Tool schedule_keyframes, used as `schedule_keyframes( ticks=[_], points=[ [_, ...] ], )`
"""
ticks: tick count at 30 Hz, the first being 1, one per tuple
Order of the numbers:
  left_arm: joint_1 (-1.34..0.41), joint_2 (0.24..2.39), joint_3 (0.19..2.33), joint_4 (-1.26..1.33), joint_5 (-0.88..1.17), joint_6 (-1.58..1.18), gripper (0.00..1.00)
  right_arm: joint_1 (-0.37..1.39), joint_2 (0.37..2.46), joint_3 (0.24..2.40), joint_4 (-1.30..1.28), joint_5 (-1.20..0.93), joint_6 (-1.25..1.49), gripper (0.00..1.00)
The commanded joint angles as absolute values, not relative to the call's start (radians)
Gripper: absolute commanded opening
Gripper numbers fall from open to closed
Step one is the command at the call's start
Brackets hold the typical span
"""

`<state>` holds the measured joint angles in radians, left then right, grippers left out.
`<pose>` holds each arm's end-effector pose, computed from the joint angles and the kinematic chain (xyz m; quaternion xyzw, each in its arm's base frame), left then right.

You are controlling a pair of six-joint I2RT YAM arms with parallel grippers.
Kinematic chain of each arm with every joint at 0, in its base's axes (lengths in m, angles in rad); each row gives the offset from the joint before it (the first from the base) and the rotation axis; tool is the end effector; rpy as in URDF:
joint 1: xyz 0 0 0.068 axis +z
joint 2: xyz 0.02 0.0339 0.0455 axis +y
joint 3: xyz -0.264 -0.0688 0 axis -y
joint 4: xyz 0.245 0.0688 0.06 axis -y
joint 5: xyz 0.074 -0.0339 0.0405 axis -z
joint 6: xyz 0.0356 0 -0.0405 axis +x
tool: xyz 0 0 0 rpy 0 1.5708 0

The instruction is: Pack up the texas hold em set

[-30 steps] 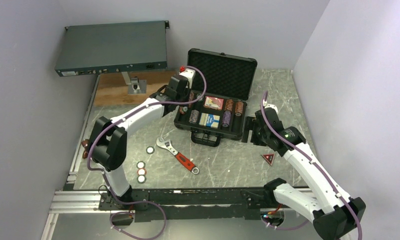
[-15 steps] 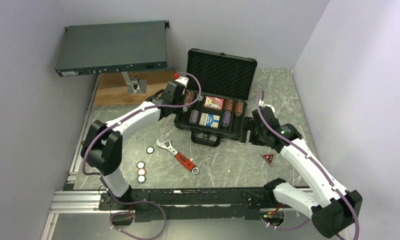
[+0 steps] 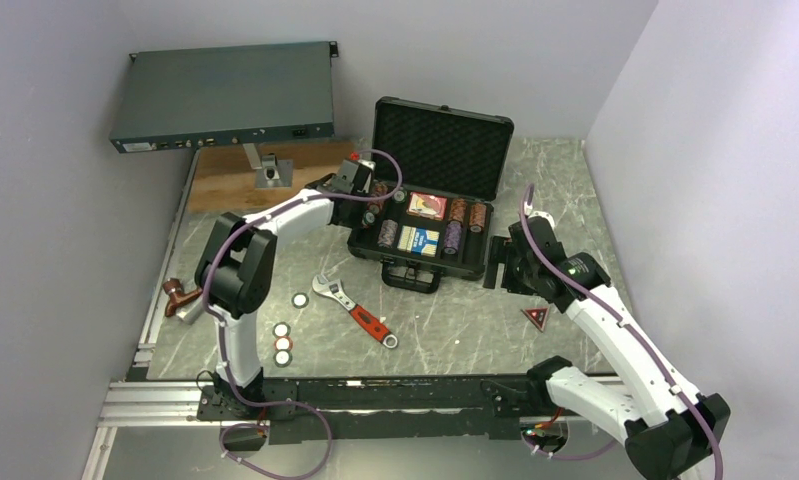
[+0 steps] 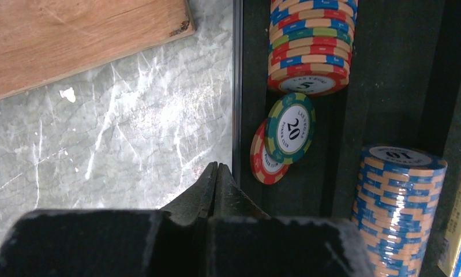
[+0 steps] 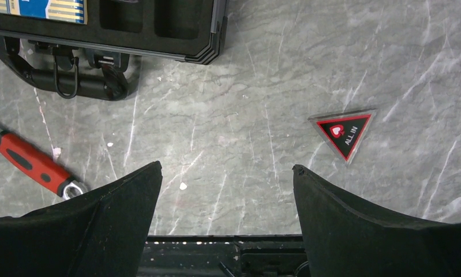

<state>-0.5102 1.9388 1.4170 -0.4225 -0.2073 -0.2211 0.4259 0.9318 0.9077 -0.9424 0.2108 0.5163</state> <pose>0.3710 -0.1992 0.2016 0.1048 0.9410 -0.0177 0.3214 0.1586 0.0638 0.2899 0.0742 0.9470 0.0448 0.3093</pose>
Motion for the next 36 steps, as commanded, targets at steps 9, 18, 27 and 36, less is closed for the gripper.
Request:
schedule_keyframes(
  ticks=[9,18,27,36],
  points=[
    [-0.542,1.95,1.553,-0.493,-0.228,-0.183,0.0,0.423,0.941,0.927,-0.933,0.233,0.508,0.86],
    [-0.543,1.773,1.406,-0.532,-0.196,-0.24,0.1,0.423,0.946,0.919,-0.923,0.241,0.506,0.87],
    [-0.543,1.411,1.019,-0.624,-0.278,-0.53,0.57,0.423,0.971,0.897,-0.875,0.231,0.504,0.9],
    [-0.476,1.332,0.859,-0.775,-0.283,-0.812,0.94,0.423,1.03,0.909,-0.812,0.165,0.506,0.9]
  ],
)
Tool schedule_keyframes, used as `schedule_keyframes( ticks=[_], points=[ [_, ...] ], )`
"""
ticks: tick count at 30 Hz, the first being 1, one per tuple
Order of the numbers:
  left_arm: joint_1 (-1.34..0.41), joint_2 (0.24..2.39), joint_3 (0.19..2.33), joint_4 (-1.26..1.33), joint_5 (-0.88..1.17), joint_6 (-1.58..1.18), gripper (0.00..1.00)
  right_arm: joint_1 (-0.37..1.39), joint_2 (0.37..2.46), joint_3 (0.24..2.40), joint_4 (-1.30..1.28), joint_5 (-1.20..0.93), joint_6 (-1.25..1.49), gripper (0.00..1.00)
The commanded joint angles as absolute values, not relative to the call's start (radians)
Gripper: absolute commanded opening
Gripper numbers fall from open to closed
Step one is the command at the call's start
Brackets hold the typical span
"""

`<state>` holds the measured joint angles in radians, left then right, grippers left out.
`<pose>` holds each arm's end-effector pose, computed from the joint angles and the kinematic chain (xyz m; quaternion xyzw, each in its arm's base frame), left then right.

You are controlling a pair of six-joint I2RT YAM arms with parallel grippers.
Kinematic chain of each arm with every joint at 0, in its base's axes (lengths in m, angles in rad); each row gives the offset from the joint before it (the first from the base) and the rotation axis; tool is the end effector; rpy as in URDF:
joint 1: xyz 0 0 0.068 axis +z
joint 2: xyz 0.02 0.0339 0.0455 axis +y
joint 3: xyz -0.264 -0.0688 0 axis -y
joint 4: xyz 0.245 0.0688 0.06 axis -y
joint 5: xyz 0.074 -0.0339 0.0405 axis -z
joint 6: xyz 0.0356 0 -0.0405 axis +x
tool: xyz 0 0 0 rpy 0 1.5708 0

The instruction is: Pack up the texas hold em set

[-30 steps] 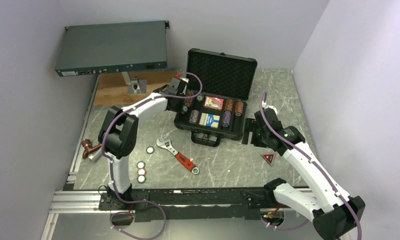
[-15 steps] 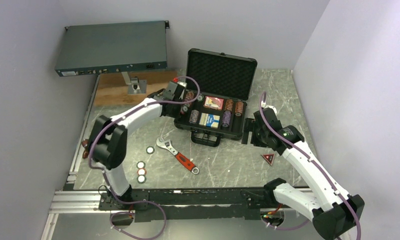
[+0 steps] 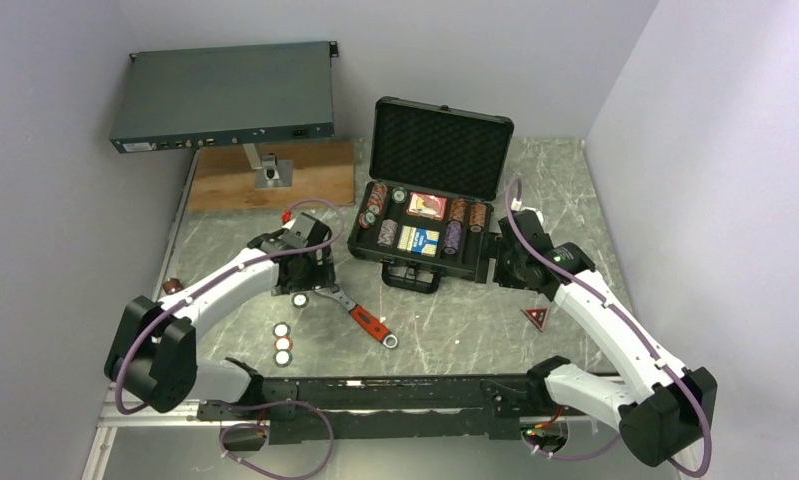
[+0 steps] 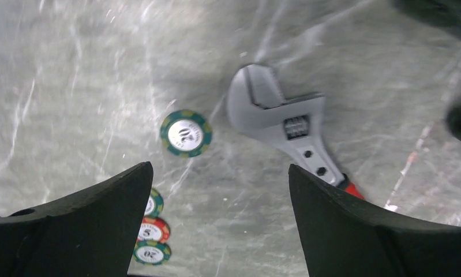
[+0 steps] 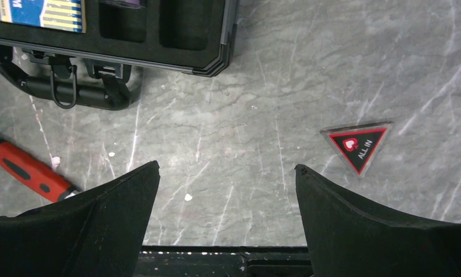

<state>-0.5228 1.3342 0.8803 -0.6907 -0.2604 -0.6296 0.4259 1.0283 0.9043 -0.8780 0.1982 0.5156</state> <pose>0.2207 -0.1166 0.2179 -0.0791 0.9663 -0.0078 0.2450 0.1786 0.0733 0.2771 0.0706 0.9529 0.0420 0.2919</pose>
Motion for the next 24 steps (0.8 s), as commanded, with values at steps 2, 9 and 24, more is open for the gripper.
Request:
schedule_keyframes(
  ticks=[2,9,24],
  points=[
    [-0.432,1.341,0.836,-0.768,-0.245,-0.831,0.92,0.423,1.033,0.911,-0.806,0.151,0.513,0.9],
    [-0.339,1.357,0.79,-0.725,-0.16,-0.818,0.78,0.423,1.012,0.913,-0.834,0.158,0.517,0.9],
    [-0.336,1.444,0.763,-0.625,-0.162,-0.78,0.71,0.423,0.962,0.901,-0.878,0.162,0.538,0.9]
  ],
)
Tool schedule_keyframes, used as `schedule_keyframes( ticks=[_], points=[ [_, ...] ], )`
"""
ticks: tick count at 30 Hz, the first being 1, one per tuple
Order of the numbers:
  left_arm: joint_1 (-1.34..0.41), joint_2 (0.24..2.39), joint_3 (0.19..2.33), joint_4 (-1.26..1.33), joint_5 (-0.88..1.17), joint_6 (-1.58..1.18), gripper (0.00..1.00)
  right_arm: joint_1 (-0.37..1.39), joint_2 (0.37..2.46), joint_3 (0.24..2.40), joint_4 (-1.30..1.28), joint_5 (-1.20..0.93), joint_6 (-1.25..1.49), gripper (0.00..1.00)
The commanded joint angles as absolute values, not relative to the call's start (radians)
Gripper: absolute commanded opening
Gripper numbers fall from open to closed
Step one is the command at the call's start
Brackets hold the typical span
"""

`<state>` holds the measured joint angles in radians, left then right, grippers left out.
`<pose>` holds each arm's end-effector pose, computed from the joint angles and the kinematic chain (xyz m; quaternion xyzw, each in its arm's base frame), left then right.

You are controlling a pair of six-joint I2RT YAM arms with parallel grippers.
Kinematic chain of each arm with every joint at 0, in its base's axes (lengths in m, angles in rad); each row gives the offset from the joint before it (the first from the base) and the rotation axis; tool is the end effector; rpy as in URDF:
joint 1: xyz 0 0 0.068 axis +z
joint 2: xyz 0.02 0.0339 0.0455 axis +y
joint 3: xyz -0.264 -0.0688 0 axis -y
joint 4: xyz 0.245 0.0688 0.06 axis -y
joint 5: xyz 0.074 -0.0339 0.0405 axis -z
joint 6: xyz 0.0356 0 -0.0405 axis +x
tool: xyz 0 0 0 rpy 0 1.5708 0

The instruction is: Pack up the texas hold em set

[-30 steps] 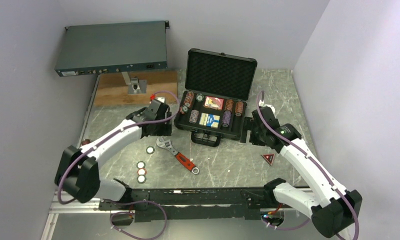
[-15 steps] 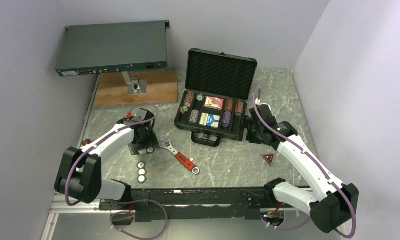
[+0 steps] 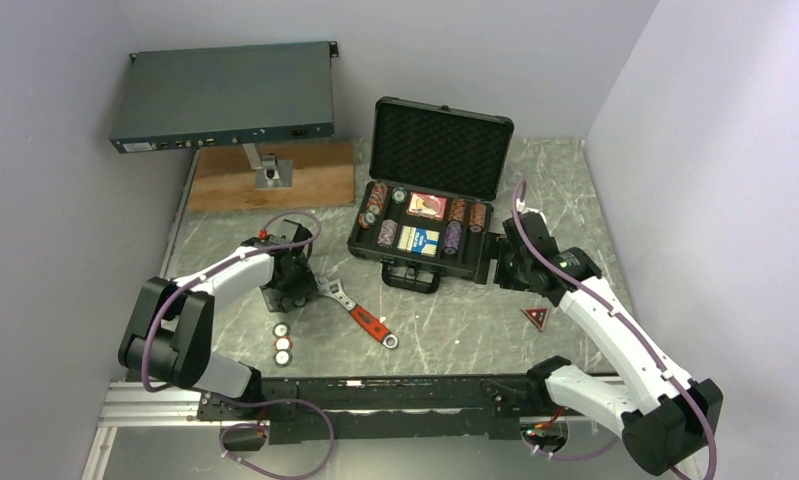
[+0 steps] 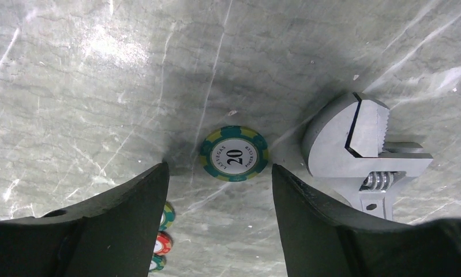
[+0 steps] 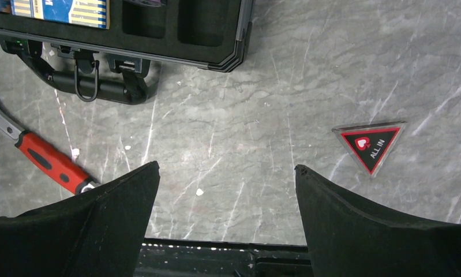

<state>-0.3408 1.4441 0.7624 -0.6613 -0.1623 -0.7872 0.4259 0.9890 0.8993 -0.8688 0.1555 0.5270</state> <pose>0.2275 -0.0746 0.1613 -0.2282 0.9636 0.0075 0.1388 0.1726 0.0723 0.2825 0.0714 0.9482 0.0720 0.3010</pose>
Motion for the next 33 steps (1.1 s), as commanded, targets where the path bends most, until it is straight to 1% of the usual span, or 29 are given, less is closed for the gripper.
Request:
schedule_keyframes(
  ticks=[1,7,8,11,15,16,18,21,23,28,31,33],
  points=[
    [-0.336,1.447,0.767,-0.628,-0.169,-0.777,0.71,0.423,0.961,0.901,-0.879,0.159,0.538,0.9],
    [-0.327,1.483,0.783,-0.609,-0.177,-0.737,0.55,0.423,0.979,0.913,-0.881,0.152,0.526,0.9],
    [-0.327,1.487,0.784,-0.607,-0.178,-0.732,0.54,0.423,0.985,0.916,-0.881,0.151,0.525,0.9],
    [-0.327,1.498,0.784,-0.607,-0.18,-0.722,0.54,0.423,0.993,0.927,-0.879,0.148,0.525,0.89],
    [-0.327,1.505,0.782,-0.611,-0.196,-0.708,0.62,0.423,0.988,0.926,-0.88,0.147,0.532,0.89],
    [-0.327,1.505,0.782,-0.61,-0.2,-0.7,0.63,0.423,0.985,0.924,-0.88,0.146,0.534,0.89],
    [-0.323,1.506,0.785,-0.607,-0.203,-0.688,0.63,0.423,0.977,0.917,-0.882,0.146,0.536,0.89],
    [-0.322,1.512,0.789,-0.598,-0.198,-0.67,0.6,0.423,0.968,0.909,-0.888,0.147,0.537,0.89],
    [-0.321,1.516,0.785,-0.591,-0.194,-0.669,0.56,0.423,0.964,0.905,-0.889,0.148,0.535,0.89],
    [-0.322,1.509,0.757,-0.567,-0.171,-0.666,0.38,0.423,0.966,0.909,-0.891,0.152,0.537,0.89],
    [-0.321,1.494,0.745,-0.563,-0.165,-0.66,0.32,0.423,0.968,0.91,-0.888,0.15,0.538,0.89],
    [-0.321,1.483,0.746,-0.572,-0.167,-0.652,0.29,0.423,0.97,0.909,-0.886,0.149,0.54,0.89]
  ],
)
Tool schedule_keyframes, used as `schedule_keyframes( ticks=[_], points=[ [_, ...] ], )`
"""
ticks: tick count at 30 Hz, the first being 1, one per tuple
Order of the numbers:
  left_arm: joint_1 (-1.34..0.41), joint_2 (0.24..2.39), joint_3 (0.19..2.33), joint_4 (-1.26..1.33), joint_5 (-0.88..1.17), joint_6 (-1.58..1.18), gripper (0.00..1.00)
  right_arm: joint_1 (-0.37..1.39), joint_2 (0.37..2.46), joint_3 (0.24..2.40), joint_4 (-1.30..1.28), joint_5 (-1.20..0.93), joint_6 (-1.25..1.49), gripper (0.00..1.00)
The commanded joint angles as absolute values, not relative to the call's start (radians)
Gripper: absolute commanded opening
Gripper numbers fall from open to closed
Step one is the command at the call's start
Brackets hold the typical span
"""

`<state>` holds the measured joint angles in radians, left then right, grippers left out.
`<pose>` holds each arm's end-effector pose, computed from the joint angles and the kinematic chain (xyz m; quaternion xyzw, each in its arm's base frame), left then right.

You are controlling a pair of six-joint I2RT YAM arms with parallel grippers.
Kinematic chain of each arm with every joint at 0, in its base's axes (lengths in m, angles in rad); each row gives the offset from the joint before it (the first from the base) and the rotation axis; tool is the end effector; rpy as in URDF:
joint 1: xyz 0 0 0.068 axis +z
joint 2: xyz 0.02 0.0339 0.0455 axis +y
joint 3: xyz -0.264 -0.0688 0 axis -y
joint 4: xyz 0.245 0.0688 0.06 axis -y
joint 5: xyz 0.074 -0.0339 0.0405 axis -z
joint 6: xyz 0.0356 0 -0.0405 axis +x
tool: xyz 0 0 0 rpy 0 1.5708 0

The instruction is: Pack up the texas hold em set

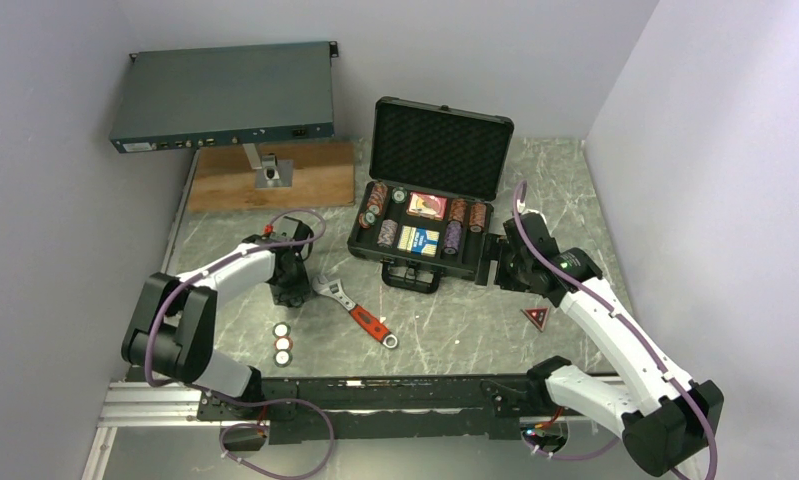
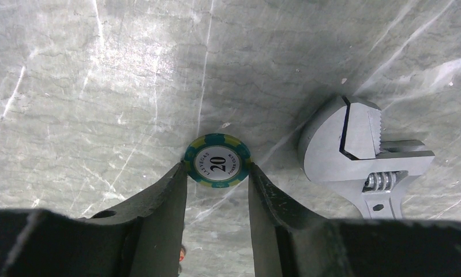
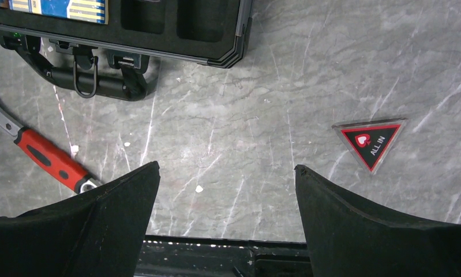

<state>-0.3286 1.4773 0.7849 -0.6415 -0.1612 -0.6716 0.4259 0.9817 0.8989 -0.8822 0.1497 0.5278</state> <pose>0.2364 -0.0746 0.1600 -0.1783 0.9736 0.0137 0.1417 0.1703 0.0714 0.2828 0.0708 0.9494 0.0731 0.2970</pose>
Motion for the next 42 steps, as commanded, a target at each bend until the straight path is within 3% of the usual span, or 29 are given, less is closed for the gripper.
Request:
schedule_keyframes(
  ticks=[1,21,24,28,31,42],
  points=[
    [-0.322,1.474,0.75,-0.58,-0.167,-0.646,0.29,0.423,0.972,0.908,-0.884,0.149,0.54,0.89],
    [-0.348,1.292,0.881,-0.719,-0.187,-0.55,0.27,0.423,0.982,0.904,-0.853,0.14,0.561,0.89],
    [-0.353,1.298,0.892,-0.733,-0.191,-0.552,0.35,0.423,0.979,0.905,-0.857,0.142,0.563,0.89],
    [-0.356,1.301,0.848,-0.698,-0.16,-0.537,0.6,0.423,0.972,0.904,-0.86,0.147,0.565,0.89],
    [-0.386,1.293,0.803,-0.652,-0.151,-0.504,0.73,0.423,0.968,0.902,-0.865,0.152,0.566,0.89],
    [-0.449,1.401,0.732,-0.515,-0.173,-0.461,0.69,0.423,0.97,0.908,-0.883,0.143,0.562,0.89]
  ],
)
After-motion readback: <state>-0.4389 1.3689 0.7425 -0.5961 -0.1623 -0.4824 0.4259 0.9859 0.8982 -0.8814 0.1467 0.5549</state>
